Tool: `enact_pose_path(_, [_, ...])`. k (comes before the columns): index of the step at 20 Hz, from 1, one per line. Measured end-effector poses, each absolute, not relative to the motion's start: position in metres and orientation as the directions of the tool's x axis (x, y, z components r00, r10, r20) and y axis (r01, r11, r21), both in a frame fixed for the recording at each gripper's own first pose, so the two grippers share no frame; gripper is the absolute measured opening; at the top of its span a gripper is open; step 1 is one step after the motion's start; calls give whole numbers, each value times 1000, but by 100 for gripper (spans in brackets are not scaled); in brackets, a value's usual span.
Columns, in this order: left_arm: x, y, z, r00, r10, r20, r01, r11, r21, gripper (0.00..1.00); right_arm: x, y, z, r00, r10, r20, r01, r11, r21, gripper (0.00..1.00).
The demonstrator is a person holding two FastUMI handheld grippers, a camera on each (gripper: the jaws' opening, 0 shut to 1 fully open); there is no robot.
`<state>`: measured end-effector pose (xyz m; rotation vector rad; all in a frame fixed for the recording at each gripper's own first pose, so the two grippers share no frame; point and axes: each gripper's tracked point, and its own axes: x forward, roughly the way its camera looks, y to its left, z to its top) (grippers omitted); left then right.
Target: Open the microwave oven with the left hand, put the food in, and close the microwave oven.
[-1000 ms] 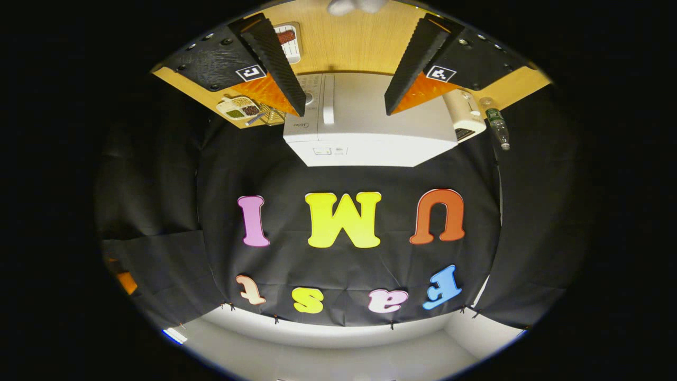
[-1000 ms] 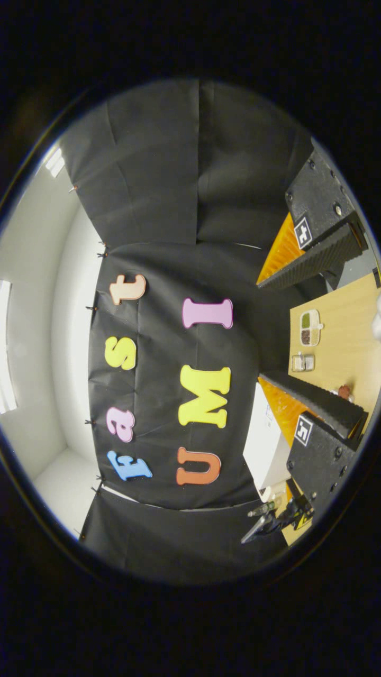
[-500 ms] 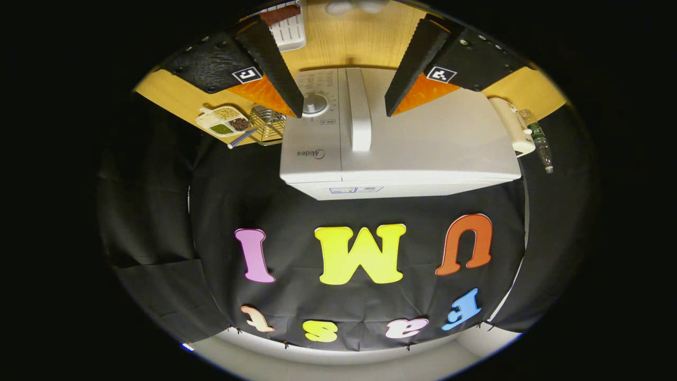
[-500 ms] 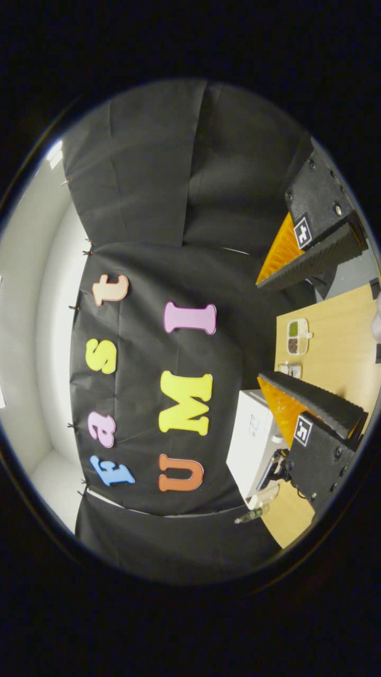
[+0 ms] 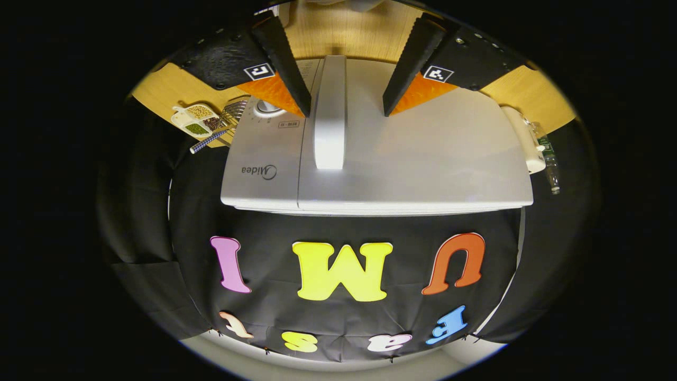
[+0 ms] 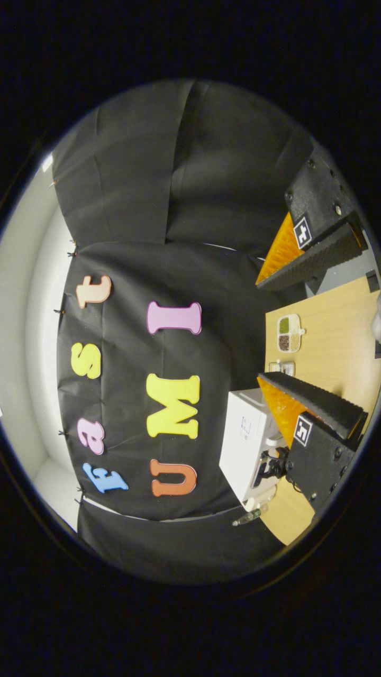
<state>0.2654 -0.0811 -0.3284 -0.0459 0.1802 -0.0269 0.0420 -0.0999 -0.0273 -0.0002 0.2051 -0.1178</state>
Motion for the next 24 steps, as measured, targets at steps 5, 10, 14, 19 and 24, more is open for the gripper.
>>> enact_pose_path(5, [266, -88, -324, 988, -45, -149, 39, 998, -39, 29, 45, -99, -30, 969, -108, -222, 105, 994, -27, 91])
enact_pose_path(10, [266, -86, -327, 986, -49, -156, 43, 998, -40, 16, 48, -96, -30, 970, -99, -221, 94, 995, -35, 99])
enact_pose_path(14, [264, -86, -325, 983, -71, -168, 67, 997, -30, 2, 48, -89, -33, 969, -83, -233, 78, 997, -29, 99])
enact_pose_path(19, [244, -83, -326, 977, -83, -195, 75, 996, -44, 8, 43, -76, -20, 977, -65, -203, 53, 997, -63, 99])
enact_pose_path(24, [176, -58, -326, 979, -104, -178, 103, 995, -15, 8, 37, -54, -21, 982, -23, -187, 4, 995, -100, 99])
